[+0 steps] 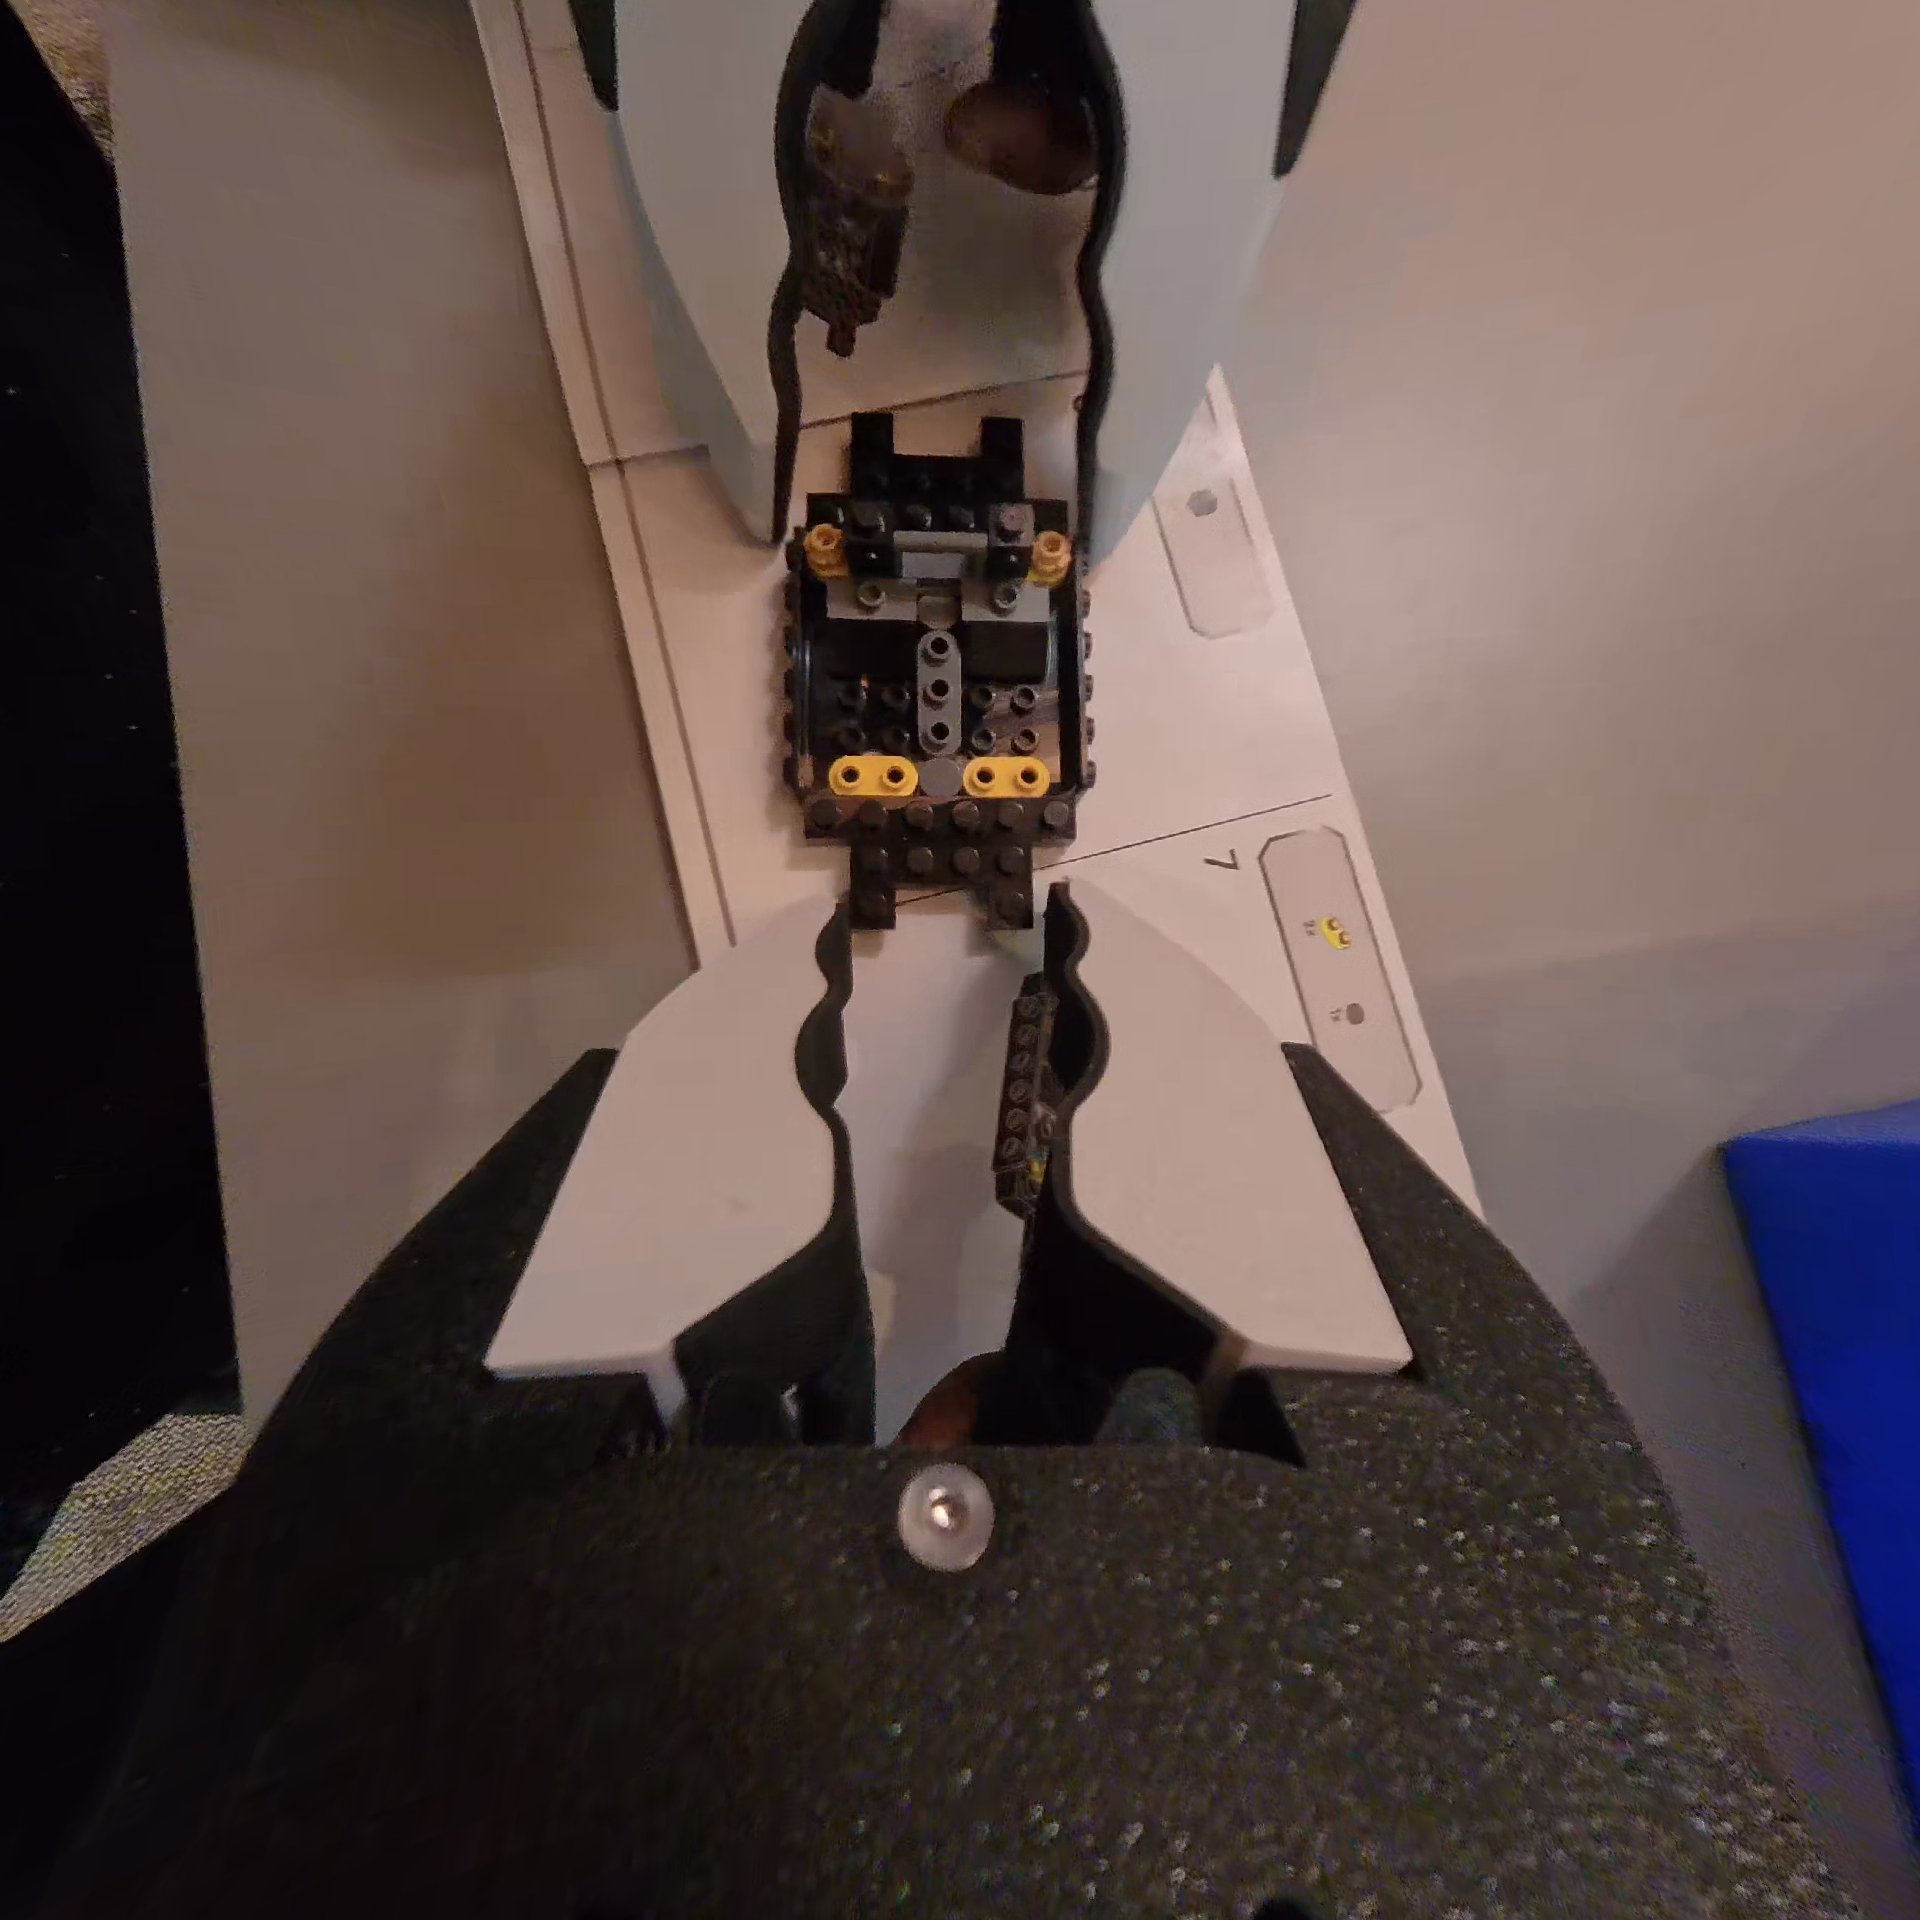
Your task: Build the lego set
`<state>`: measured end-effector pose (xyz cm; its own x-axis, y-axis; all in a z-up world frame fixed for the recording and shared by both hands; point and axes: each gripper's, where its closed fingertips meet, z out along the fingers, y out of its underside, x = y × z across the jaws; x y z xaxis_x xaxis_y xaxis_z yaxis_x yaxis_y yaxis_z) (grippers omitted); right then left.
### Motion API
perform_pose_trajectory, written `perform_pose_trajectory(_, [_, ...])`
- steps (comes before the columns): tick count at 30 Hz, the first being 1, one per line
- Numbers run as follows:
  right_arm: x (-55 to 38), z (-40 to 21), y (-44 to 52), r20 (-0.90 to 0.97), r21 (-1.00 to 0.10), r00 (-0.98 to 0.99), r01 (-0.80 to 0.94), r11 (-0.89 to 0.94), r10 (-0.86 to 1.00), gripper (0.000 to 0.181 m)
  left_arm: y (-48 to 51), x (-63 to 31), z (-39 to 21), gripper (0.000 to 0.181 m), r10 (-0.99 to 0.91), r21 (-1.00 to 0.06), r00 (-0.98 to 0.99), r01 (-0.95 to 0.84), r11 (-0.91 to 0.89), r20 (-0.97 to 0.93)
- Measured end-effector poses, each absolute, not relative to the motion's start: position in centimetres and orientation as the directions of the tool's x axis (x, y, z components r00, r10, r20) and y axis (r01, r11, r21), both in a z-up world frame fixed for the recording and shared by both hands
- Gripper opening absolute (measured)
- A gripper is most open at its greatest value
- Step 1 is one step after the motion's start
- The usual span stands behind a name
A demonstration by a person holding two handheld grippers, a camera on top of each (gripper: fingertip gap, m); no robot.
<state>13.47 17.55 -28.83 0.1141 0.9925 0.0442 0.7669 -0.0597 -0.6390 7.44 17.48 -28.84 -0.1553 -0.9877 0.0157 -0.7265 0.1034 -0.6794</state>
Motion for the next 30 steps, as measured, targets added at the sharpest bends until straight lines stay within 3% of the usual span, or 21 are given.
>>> perform_pose_trajectory(7, [13.4,-28.8,18.3,0.037,-0.672,0.156,0.735,-0.091,0.987,0.036,17.7,7.3,-28.7,0.059,-0.997,-0.685,-0.067,-0.725,0.07,-0.031])
perform_pose_trajectory(16, [13.4,-28.8,17.3,0.023,-0.673,0.192,0.729,-0.127,0.981,0.032,18.1,7.3,-28.8,0.058,-0.993,-0.7,-0.114,-0.711,0.069,0.017])
perform_pose_trajectory(23, [13.1,-28.2,17.4,0.018,-0.702,0.204,0.7,-0.132,0.979,0.048,17.5,8.1,-28.7,0.073,-0.985,-0.719,-0.168,-0.69,0.084,0.046])
perform_pose_trajectory(28, [12.3,-26.9,17.1,-0.046,-0.644,0.165,0.749,-0.156,0.985,0.076,17.6,8.7,-28.9,0.077,-0.984,-0.722,-0.177,-0.683,0.112,0.015])
perform_pose_trajectory(29, [12.0,-26.6,17.3,-0.025,-0.638,0.153,0.758,-0.133,0.988,0.072,17.6,8.8,-28.9,0.073,-0.983,-0.723,-0.183,-0.68,0.122,0.006])
perform_pose_trajectory(30, [11.8,-26.4,17.4,-0.006,-0.635,0.138,0.765,-0.11,0.99,0.054,17.5,8.8,-28.9,0.068,-0.982,-0.728,-0.189,-0.674,0.128,0.002])
